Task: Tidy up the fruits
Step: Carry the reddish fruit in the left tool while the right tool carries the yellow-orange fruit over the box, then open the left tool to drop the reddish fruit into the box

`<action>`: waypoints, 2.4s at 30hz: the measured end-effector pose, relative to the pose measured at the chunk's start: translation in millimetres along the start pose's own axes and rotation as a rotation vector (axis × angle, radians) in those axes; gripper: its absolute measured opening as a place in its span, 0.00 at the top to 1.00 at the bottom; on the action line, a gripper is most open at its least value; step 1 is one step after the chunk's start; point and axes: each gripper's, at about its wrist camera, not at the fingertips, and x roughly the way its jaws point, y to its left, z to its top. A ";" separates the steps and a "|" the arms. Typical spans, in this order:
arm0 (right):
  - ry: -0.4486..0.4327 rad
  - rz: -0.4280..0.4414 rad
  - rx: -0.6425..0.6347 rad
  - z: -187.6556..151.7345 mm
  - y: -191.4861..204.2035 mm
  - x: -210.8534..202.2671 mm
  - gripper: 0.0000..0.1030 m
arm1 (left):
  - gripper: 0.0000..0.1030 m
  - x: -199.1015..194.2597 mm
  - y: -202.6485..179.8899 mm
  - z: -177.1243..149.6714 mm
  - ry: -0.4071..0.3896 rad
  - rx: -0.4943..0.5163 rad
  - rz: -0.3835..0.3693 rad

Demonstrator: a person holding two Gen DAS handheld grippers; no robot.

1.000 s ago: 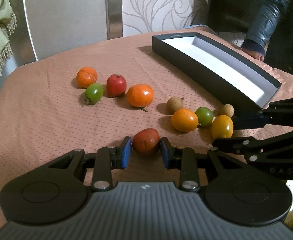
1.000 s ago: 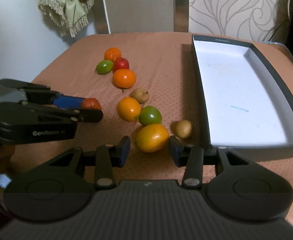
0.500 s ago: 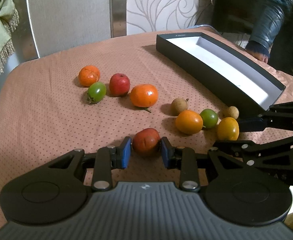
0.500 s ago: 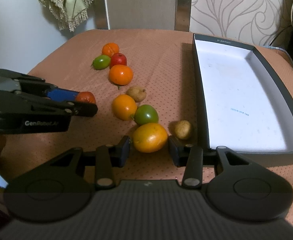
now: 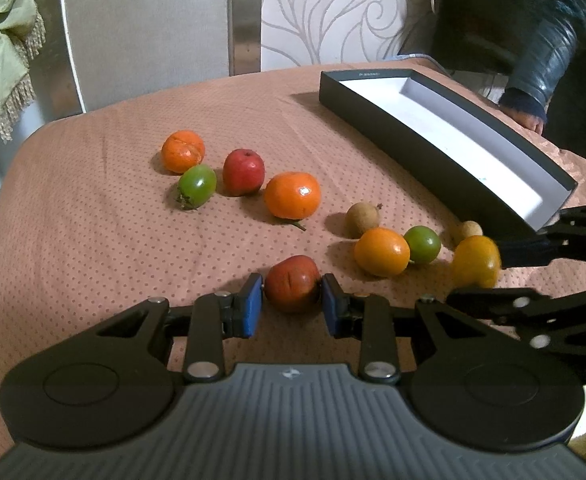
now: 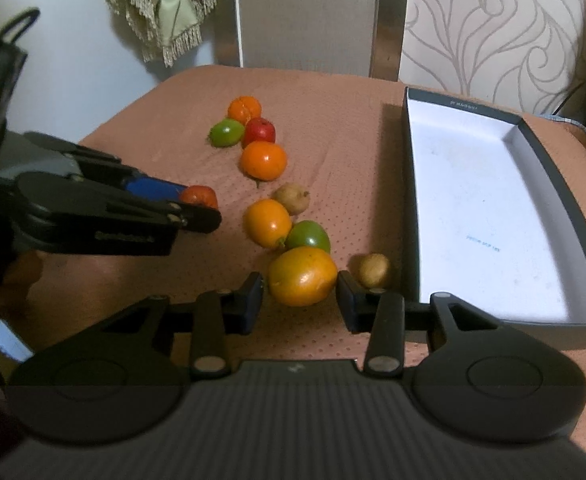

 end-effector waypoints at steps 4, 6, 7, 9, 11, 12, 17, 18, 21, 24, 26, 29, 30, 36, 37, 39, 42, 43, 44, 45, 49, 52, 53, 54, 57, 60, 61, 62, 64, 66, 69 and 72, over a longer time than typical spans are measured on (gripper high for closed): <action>-0.023 0.020 0.014 2.8 -5.4 -12.7 0.58 | 0.64 0.3 -0.2 2.3 -0.005 -0.013 0.008; -0.037 0.029 0.017 5.8 -7.3 -18.7 0.59 | 0.64 -0.2 -0.3 4.6 -0.010 -0.021 0.014; -0.043 0.032 0.018 7.1 -8.3 -21.1 0.59 | 0.64 -0.5 -0.1 6.3 -0.013 -0.026 0.016; -0.058 0.037 0.021 10.2 -10.8 -26.3 0.59 | 0.64 -1.3 0.2 9.8 -0.021 -0.034 0.020; -0.073 0.032 0.027 12.6 -14.5 -31.3 0.59 | 0.64 -2.6 0.2 14.4 -0.029 -0.041 0.019; -0.081 0.028 0.033 13.8 -16.9 -33.7 0.58 | 0.64 -3.6 -0.2 16.6 -0.035 -0.042 0.019; -0.107 -0.018 0.075 16.1 -35.7 -42.2 0.58 | 0.64 -5.3 -9.0 36.5 -0.069 -0.027 0.007; -0.108 -0.030 0.083 15.7 -39.7 -43.1 0.58 | 0.64 -4.9 -11.3 40.9 -0.075 -0.025 0.001; -0.109 -0.062 0.113 13.2 -53.9 -46.2 0.59 | 0.64 -2.1 -21.2 55.6 -0.092 -0.009 -0.020; -0.105 -0.085 0.131 9.7 -66.1 -49.5 0.58 | 0.64 4.9 -36.0 71.8 -0.108 0.011 -0.043; -0.105 -0.099 0.138 7.3 -73.0 -52.6 0.58 | 0.64 10.6 -46.8 82.5 -0.117 0.026 -0.064; -0.107 -0.125 0.149 4.1 -83.2 -58.2 0.58 | 0.64 23.5 -66.1 100.0 -0.127 0.052 -0.097; -0.108 -0.133 0.154 2.9 -86.7 -60.0 0.58 | 0.64 27.8 -72.5 105.3 -0.128 0.059 -0.107; -0.113 -0.175 0.178 -3.1 -105.3 -69.4 0.58 | 0.64 59.6 -113.9 130.2 -0.126 0.111 -0.162; -0.113 -0.179 0.179 -3.4 -106.8 -70.5 0.58 | 0.64 66.9 -119.2 132.6 -0.118 0.116 -0.169; -0.113 -0.188 0.179 -4.6 -110.0 -72.5 0.58 | 0.64 80.9 -128.1 135.9 -0.102 0.124 -0.172; -0.113 -0.198 0.182 -4.6 -113.4 -74.3 0.59 | 0.64 101.7 -137.5 138.7 -0.074 0.138 -0.167; -0.114 -0.201 0.186 -4.2 -114.1 -74.6 0.58 | 0.64 107.8 -140.0 139.1 -0.064 0.142 -0.163; -0.113 -0.204 0.188 -5.4 -115.8 -75.5 0.58 | 0.64 113.1 -141.4 139.4 -0.056 0.147 -0.161; -0.112 -0.207 0.192 -6.0 -116.7 -75.6 0.58 | 0.64 117.7 -143.1 139.6 -0.051 0.154 -0.161; -0.103 -0.208 0.210 -8.1 -120.3 -74.9 0.58 | 0.64 130.6 -142.9 137.7 -0.031 0.166 -0.146; -0.100 -0.205 0.212 -8.1 -120.8 -73.4 0.58 | 0.63 134.9 -140.1 136.7 -0.018 0.165 -0.144; -0.099 -0.204 0.212 -8.1 -120.7 -72.6 0.58 | 0.63 135.1 -139.9 136.4 -0.017 0.168 -0.135; -0.097 -0.202 0.213 -8.2 -121.1 -71.2 0.58 | 0.61 135.5 -139.7 136.4 -0.012 0.173 -0.127; -0.084 -0.195 0.223 -8.8 -124.6 -65.5 0.58 | 0.53 131.3 -137.4 135.7 -0.024 0.170 -0.123; -0.077 -0.192 0.232 -10.1 -129.6 -61.0 0.58 | 0.42 123.1 -135.2 135.9 -0.045 0.163 -0.121; -0.074 -0.189 0.236 -9.7 -132.3 -59.0 0.58 | 0.42 119.8 -134.9 135.8 -0.055 0.164 -0.109; -0.071 -0.185 0.239 -9.2 -134.0 -57.2 0.58 | 0.42 115.9 -134.5 135.9 -0.063 0.164 -0.102; -0.068 -0.173 0.230 -8.5 -137.1 -53.0 0.58 | 0.42 106.0 -132.5 135.0 -0.080 0.151 -0.094; -0.060 -0.159 0.212 -8.1 -139.1 -47.8 0.58 | 0.42 94.8 -129.7 132.2 -0.093 0.133 -0.077; -0.051 -0.135 0.188 -6.3 -144.1 -40.6 0.58 | 0.42 75.9 -126.1 126.7 -0.109 0.110 -0.049; -0.048 -0.109 0.172 -1.7 -152.5 -33.0 0.58 | 0.42 56.0 -122.7 119.3 -0.126 0.078 -0.025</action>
